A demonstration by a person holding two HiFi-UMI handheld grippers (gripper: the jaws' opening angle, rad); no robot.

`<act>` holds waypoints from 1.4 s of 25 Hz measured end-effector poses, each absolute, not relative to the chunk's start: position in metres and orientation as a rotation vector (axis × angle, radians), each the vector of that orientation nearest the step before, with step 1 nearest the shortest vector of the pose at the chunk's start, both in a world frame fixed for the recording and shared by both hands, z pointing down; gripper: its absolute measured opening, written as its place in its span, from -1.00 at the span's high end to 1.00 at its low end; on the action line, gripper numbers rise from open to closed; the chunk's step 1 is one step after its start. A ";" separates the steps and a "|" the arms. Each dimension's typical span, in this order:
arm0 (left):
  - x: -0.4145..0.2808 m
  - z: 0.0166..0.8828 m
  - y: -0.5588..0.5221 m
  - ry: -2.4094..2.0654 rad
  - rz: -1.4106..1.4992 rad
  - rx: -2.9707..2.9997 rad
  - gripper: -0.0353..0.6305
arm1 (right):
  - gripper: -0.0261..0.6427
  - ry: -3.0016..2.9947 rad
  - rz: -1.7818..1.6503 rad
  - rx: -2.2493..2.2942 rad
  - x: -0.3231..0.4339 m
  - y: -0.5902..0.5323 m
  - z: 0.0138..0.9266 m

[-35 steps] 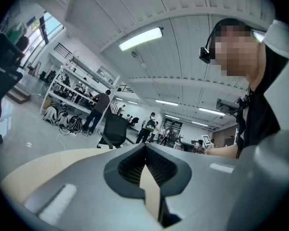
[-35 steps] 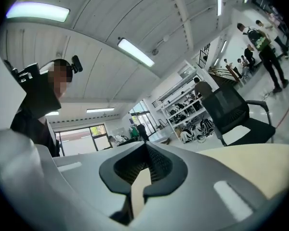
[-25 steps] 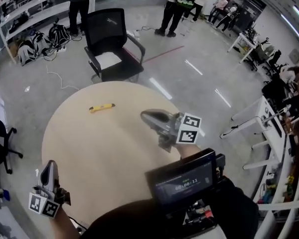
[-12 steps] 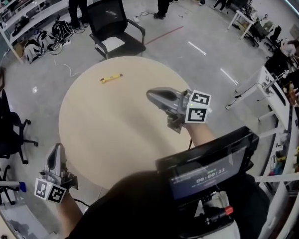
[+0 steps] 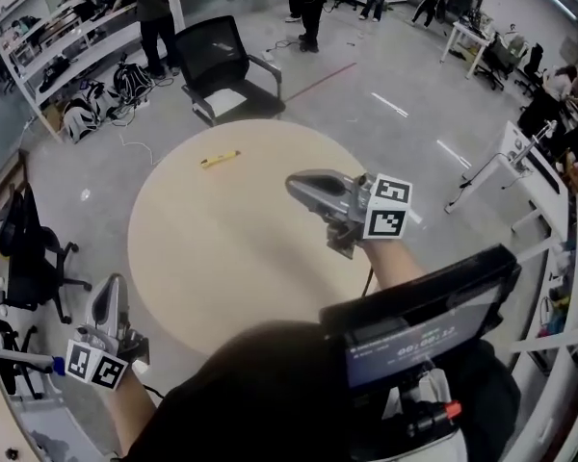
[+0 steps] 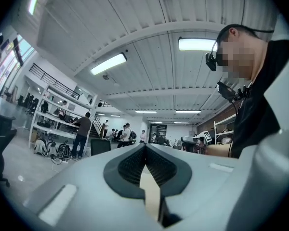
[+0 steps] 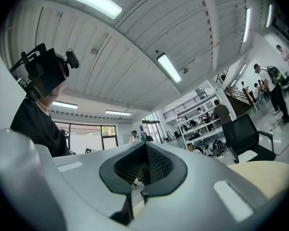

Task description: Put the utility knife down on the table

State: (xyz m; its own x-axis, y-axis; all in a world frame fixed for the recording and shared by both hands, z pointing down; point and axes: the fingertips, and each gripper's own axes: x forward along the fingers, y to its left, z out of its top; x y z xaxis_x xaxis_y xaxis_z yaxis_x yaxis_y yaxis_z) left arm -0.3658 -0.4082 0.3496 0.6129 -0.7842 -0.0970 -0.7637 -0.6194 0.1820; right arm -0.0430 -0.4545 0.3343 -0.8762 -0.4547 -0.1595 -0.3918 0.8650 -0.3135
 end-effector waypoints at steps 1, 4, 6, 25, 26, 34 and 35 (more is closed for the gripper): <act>-0.356 0.345 -0.403 -1.311 -0.258 2.717 0.89 | 0.88 2.811 -0.390 -0.633 -0.035 -0.450 0.331; -0.323 0.336 -0.386 -1.341 -0.265 2.721 0.89 | 0.88 2.821 -0.364 -0.582 -0.007 -0.438 0.325; -0.297 0.333 -0.375 -1.359 -0.271 2.713 0.90 | 0.88 2.832 -0.367 -0.542 0.013 -0.431 0.326; -0.142 0.331 -0.308 -1.312 -0.222 2.699 0.90 | 0.88 2.896 -0.453 -0.372 0.105 -0.371 0.364; -0.147 0.331 -0.306 -1.307 -0.221 2.703 0.89 | 0.88 2.894 -0.449 -0.388 0.101 -0.368 0.362; -0.190 0.343 -0.302 -1.232 -0.284 2.718 0.90 | 0.88 2.850 -0.457 -0.610 0.064 -0.367 0.356; -0.195 0.344 -0.302 -1.224 -0.290 2.722 0.90 | 0.88 2.849 -0.455 -0.623 0.058 -0.368 0.356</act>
